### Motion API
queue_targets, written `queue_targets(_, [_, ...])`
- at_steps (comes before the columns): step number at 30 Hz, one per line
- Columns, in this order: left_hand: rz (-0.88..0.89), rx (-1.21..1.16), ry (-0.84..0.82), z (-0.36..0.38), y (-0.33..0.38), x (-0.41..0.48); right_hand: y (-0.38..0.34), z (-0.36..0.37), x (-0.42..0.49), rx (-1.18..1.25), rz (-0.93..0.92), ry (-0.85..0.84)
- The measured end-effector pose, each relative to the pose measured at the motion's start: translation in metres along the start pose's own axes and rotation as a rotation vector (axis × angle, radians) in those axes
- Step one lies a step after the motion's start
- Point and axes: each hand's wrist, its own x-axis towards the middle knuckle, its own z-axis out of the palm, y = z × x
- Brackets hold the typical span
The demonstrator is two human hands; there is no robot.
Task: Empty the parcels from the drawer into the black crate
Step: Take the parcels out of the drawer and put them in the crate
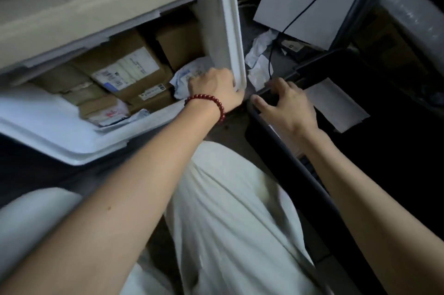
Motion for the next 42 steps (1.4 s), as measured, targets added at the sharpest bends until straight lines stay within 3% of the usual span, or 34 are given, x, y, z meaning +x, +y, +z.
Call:
queue_targets(9, [-0.357, 0.003, 0.197, -0.039, -0.142, -0.068, -0.132, 0.033, -0.006, 0.052, -0.285, -0.181])
queue_targets(12, [-0.491, -0.091, 0.285, -0.035, -0.172, -0.072, -0.173, 0.055, 0.002, 0.089, -0.236, -0.234])
queue_targets(15, [-0.593, -0.212, 0.368, -0.02, -0.185, -0.067, -0.192, 0.078, 0.014, 0.206, -0.181, -0.183])
queue_targets(23, [-0.601, -0.279, 0.461, -0.001, -0.208, -0.03, -0.194, 0.117, 0.057, 0.28, -0.326, -0.068])
queue_targets(34, [-0.655, -0.368, 0.475, 0.016, -0.224, -0.01, -0.19, 0.143, 0.08, 0.24, -0.342, -0.191])
queue_targets(42, [-0.723, -0.553, 0.666, 0.01, -0.22, -0.016, -0.207, 0.137, 0.064, 0.433, -0.453, 0.045])
